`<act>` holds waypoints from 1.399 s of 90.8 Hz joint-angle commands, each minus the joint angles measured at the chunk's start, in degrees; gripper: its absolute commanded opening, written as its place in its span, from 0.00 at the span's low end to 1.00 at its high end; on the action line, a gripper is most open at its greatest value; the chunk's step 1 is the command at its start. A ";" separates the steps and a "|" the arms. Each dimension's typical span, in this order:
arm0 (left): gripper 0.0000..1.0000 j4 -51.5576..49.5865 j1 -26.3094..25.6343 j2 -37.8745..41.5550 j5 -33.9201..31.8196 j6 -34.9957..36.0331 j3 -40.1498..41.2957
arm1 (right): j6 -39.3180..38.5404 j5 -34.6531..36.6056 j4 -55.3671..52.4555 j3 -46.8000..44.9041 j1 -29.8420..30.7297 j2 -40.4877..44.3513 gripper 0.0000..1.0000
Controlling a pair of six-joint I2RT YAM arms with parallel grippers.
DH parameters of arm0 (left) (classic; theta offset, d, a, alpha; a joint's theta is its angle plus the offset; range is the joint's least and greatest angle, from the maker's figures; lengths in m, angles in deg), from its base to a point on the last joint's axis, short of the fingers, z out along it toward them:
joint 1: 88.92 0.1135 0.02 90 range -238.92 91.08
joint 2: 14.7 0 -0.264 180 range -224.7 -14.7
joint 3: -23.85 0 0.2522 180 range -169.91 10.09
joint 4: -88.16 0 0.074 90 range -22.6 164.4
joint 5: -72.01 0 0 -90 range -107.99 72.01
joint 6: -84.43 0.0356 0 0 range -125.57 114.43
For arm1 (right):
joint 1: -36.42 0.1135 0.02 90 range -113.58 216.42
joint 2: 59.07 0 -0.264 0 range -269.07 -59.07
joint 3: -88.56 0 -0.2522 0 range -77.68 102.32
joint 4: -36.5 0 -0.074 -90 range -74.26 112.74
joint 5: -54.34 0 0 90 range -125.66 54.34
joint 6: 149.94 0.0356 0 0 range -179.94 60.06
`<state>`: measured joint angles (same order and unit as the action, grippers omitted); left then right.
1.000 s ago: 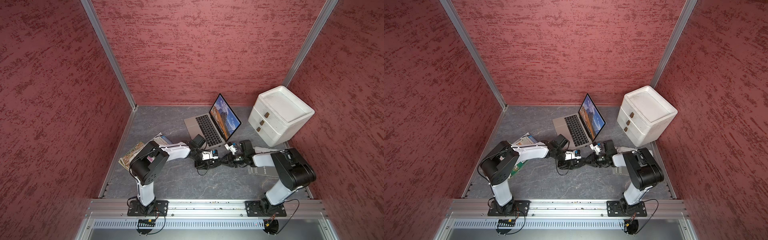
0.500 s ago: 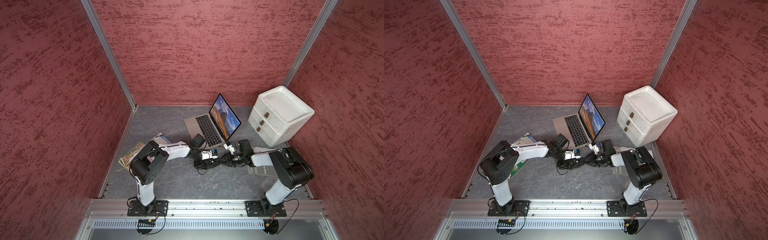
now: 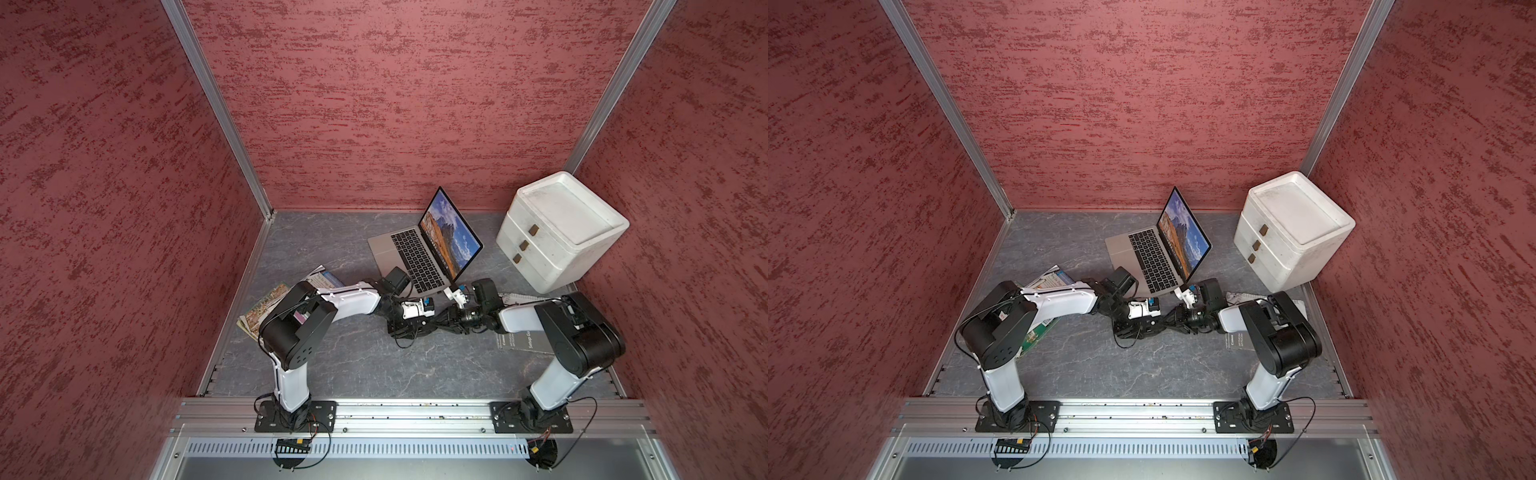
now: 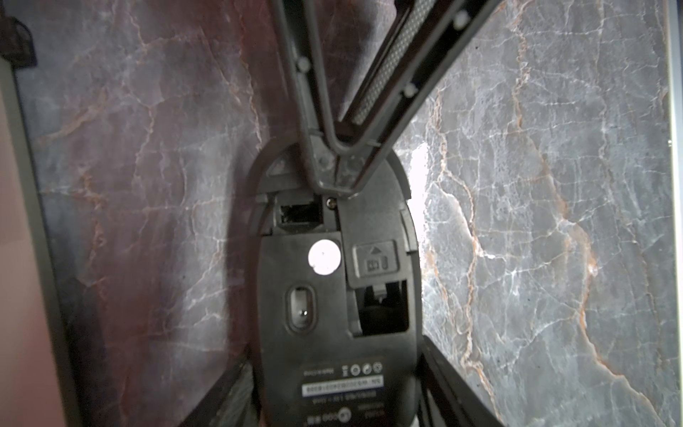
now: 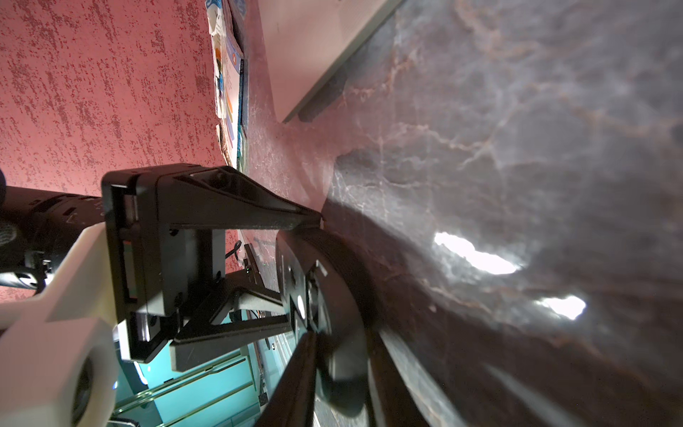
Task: Insert the wireless mouse receiver into the laptop
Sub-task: Close the lid on the mouse.
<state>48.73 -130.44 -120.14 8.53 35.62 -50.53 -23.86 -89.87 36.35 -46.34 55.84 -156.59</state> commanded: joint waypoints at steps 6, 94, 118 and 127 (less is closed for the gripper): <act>0.29 2.16 -1.60 -1.94 0.94 -0.67 -0.34 | -0.09 5.26 -3.27 0.39 3.12 -2.37 0.27; 0.28 2.16 -1.59 -2.22 -0.35 -2.94 -0.34 | 8.58 17.02 4.93 -7.84 4.85 5.14 0.22; 0.28 1.83 -1.63 -2.33 1.18 -3.78 -0.54 | 10.90 22.33 9.46 -10.83 7.08 6.56 0.21; 0.28 1.46 -1.59 -2.64 1.50 -4.01 -0.85 | 11.10 24.79 10.12 -12.25 7.27 8.11 0.21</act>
<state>48.58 -130.79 -120.12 7.70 33.41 -50.77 -12.30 -73.46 49.77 -55.79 61.26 -148.24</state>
